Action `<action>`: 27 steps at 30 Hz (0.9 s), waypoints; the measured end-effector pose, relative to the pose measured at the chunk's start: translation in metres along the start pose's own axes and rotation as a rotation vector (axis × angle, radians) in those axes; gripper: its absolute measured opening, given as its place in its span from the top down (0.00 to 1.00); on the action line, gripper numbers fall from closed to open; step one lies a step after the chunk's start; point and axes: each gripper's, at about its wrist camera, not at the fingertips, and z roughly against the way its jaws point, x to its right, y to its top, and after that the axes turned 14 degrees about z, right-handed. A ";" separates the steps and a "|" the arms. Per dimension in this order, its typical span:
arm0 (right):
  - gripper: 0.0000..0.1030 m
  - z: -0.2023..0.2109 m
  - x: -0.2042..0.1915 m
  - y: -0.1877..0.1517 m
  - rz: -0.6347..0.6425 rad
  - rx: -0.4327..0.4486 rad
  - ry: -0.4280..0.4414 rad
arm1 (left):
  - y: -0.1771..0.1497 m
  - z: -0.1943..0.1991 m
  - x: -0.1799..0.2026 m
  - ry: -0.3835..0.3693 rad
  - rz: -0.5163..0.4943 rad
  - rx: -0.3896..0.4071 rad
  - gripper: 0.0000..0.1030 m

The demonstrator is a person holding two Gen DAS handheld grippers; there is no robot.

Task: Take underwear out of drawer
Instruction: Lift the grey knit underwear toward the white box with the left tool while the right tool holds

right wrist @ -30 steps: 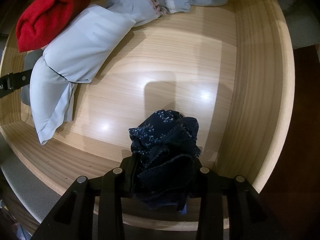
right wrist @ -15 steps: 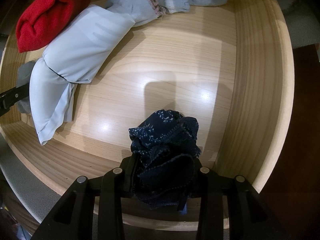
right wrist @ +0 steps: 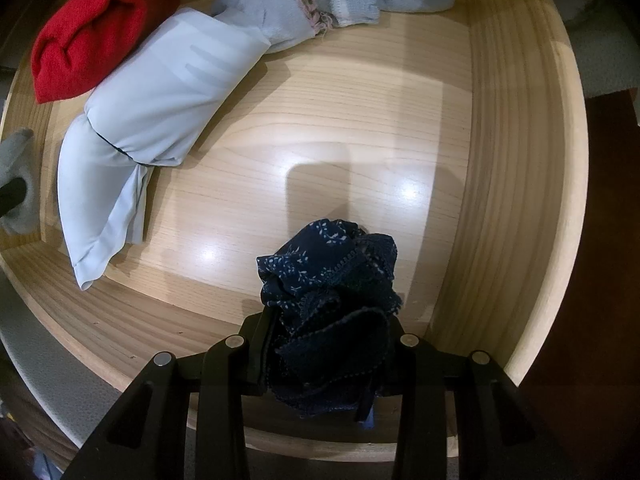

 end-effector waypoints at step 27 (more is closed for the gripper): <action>0.65 -0.001 -0.001 -0.002 0.007 0.006 -0.022 | 0.009 0.181 0.011 -0.124 -0.078 0.350 0.68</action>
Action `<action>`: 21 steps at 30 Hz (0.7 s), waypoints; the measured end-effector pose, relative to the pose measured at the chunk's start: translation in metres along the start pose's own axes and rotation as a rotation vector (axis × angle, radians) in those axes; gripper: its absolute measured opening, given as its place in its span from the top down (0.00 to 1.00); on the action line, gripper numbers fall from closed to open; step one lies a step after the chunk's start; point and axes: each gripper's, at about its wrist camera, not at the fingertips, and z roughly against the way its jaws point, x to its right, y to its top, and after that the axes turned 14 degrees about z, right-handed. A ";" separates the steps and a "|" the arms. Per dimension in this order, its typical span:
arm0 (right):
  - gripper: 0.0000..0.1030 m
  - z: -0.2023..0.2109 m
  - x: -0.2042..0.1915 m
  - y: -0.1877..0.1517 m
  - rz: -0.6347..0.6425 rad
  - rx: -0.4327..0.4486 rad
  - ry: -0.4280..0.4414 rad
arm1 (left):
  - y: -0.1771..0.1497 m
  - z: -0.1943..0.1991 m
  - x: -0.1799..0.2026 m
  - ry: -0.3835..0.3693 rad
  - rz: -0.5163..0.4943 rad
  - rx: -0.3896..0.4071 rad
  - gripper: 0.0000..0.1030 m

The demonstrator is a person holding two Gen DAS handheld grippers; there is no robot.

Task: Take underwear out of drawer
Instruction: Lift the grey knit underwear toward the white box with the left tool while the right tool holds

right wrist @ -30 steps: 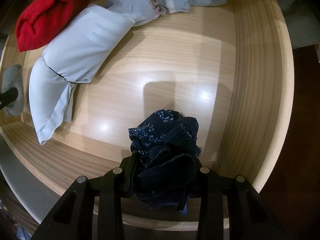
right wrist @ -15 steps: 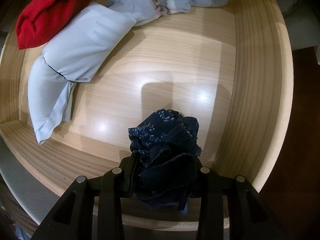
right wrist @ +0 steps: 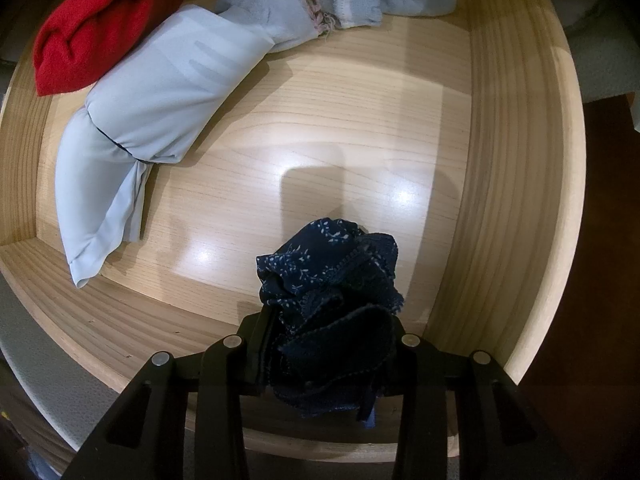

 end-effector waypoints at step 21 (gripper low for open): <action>0.65 -0.002 -0.003 0.001 -0.002 -0.002 -0.006 | 0.125 0.021 0.076 -0.003 -0.089 0.211 0.68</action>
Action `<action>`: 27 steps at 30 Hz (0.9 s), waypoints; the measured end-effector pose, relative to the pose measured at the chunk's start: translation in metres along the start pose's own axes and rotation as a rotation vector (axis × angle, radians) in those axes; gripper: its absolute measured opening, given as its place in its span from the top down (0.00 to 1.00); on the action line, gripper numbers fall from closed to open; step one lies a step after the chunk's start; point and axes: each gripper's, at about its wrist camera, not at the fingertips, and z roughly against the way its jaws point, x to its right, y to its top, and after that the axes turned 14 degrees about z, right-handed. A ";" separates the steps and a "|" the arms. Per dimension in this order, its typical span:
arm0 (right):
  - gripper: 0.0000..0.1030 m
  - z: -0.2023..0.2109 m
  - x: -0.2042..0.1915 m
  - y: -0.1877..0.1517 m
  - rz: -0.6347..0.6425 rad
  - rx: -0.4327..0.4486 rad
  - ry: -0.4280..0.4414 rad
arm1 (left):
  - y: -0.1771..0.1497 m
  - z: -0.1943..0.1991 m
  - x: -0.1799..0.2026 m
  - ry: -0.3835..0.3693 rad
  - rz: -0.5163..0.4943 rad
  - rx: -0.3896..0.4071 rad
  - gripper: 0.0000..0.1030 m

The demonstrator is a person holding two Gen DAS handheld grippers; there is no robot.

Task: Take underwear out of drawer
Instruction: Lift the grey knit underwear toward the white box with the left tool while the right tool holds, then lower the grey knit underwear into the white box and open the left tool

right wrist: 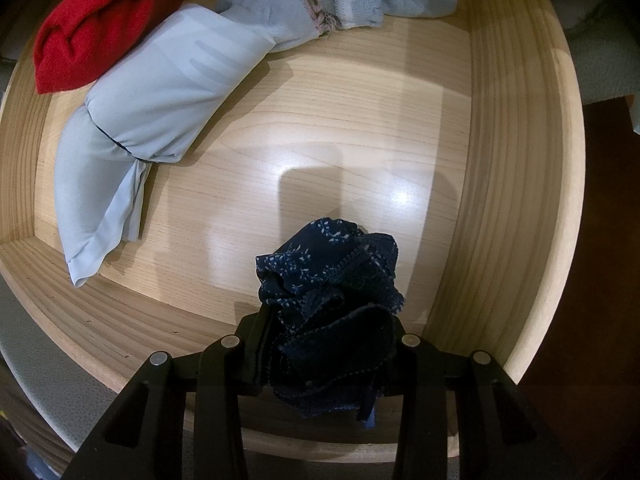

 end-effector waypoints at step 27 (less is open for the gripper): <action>0.62 0.000 -0.001 0.002 0.006 -0.002 -0.004 | -0.014 -0.079 0.008 0.086 -0.013 -0.098 0.57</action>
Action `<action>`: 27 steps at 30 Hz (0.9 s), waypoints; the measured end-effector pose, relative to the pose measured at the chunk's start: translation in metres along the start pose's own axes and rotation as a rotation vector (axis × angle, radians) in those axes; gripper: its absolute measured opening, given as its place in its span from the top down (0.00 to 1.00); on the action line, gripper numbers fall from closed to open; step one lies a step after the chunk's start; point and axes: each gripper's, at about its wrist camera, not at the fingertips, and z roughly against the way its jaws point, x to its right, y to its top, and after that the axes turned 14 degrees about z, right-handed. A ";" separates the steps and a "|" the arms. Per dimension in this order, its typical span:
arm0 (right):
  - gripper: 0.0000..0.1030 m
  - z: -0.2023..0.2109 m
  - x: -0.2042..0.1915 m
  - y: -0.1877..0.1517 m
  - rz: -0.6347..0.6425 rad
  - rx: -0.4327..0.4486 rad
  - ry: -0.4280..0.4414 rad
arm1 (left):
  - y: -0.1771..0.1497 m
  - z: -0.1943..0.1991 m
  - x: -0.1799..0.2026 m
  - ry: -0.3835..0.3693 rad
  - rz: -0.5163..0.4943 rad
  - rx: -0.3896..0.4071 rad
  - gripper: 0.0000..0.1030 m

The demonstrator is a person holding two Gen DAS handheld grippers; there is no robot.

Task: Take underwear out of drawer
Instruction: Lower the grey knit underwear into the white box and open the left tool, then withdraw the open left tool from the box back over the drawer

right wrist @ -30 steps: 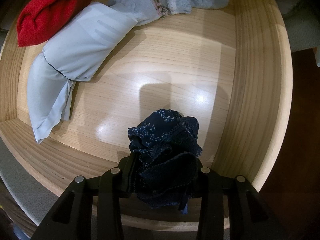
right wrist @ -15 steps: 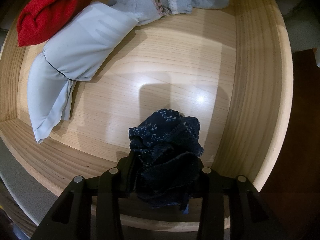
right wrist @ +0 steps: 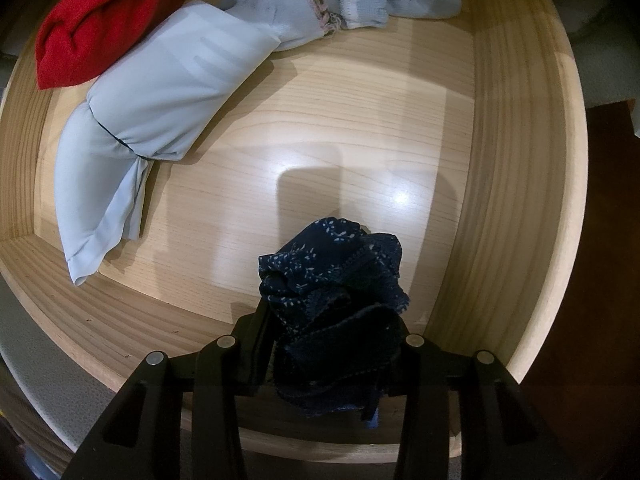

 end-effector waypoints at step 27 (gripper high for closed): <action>0.61 0.000 -0.003 0.000 0.005 -0.007 -0.008 | -0.084 0.063 -0.056 -0.004 -0.001 0.103 0.55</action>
